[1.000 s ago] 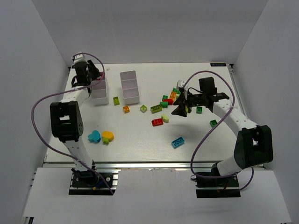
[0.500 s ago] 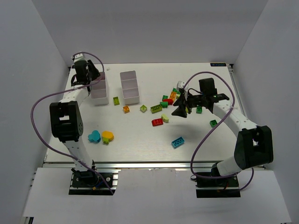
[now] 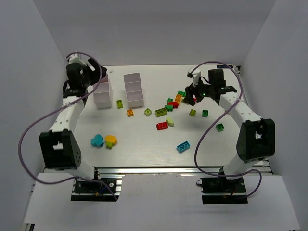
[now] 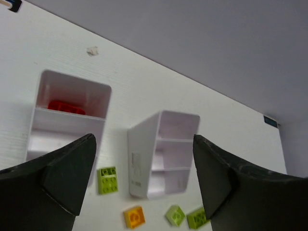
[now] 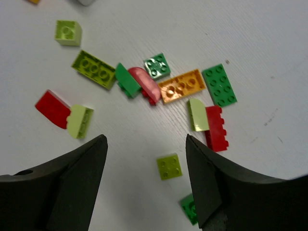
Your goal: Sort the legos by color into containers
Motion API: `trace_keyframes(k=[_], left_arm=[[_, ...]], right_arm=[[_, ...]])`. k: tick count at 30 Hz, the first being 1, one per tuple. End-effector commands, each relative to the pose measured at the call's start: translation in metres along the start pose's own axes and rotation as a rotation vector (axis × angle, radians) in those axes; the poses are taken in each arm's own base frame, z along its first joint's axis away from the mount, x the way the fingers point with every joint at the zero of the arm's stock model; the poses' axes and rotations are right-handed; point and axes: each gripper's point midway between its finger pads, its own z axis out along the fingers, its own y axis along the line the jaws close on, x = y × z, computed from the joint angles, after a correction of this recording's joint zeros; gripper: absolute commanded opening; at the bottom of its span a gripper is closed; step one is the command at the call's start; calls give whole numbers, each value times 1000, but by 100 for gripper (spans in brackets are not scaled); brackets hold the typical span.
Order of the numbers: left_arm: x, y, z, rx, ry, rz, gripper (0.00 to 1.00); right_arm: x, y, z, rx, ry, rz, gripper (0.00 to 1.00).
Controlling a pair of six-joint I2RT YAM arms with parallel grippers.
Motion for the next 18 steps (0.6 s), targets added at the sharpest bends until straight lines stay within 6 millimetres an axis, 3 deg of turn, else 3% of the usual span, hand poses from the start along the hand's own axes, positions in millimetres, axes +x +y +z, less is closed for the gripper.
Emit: trace_keyframes(k=[1,3,4,5,6,7,8,9,10,11,12,13,15,16,18], left_arm=[[20,-18,-45,77,64,-80,91],[17,-26,-69,98,44,-85,91],[30,-21,-75,94,63,-91,92],[27,-29,-88,122,46,-94,91],[30,-29,-93,129,49,-97,91],[41,-27,-97,135,74,-105,91],[48,-33,-102,177,100,-111,89],[50,-40,-109,216,105,-114,87],[66,-41,-111,244,146,-138,85],[72,-50,-114,288,160,-140,82],[82,-57,-118,317,190,-139,81],[96,-83,-123,395,215,-87,80],[115,-106,-128,451,260,-19,80],[141,-125,-131,495,310,63,80],[166,-139,-134,520,371,151,79]], right_arm=[[2,-49,-7,130,112,-60,72],[14,-63,-4,60,145,-121,74],[30,-48,-9,-38,207,-107,74],[18,-41,-7,-148,163,-136,73],[18,-31,-8,-257,140,-300,71],[38,5,-21,-428,194,-251,70],[30,23,-26,-521,130,-291,66],[35,38,-30,-592,112,-330,63],[34,52,-30,-633,83,-430,63],[52,64,-30,-673,112,-448,63],[57,72,-29,-692,113,-491,63],[55,82,-27,-695,113,-521,63],[50,83,-17,-662,75,-531,63],[43,84,-16,-650,52,-525,64],[27,82,-10,-611,12,-445,68]])
